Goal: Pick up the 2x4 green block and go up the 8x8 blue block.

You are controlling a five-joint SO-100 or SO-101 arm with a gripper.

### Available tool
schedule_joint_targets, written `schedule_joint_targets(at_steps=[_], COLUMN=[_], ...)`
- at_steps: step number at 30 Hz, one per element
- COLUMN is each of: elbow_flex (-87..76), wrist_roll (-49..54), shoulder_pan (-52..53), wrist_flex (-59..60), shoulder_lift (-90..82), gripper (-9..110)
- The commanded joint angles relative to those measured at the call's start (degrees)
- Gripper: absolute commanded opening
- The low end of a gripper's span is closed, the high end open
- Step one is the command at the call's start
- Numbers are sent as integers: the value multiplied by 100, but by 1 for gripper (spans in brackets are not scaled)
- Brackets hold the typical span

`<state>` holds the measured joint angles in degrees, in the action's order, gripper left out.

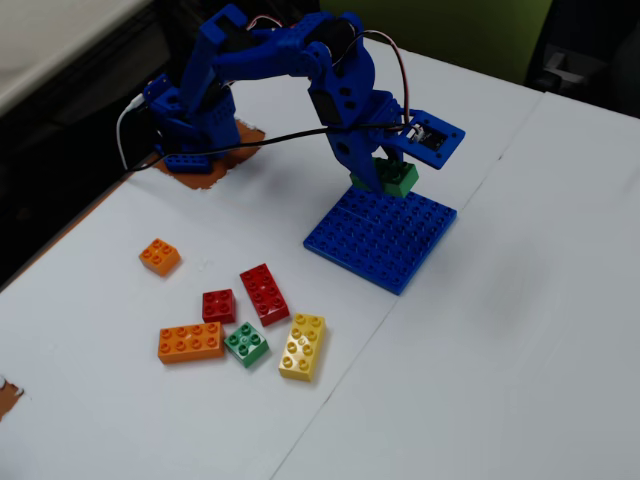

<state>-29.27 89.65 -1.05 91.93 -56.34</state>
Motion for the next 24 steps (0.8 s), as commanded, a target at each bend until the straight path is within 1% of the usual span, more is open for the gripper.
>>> schedule_joint_targets(at_steps=[1, 24], elbow_flex=[26, 26], wrist_roll=[44, 149], shoulder_pan=[-70, -70], wrist_flex=[26, 114], shoulder_lift=[-431, -413], gripper=[0, 0])
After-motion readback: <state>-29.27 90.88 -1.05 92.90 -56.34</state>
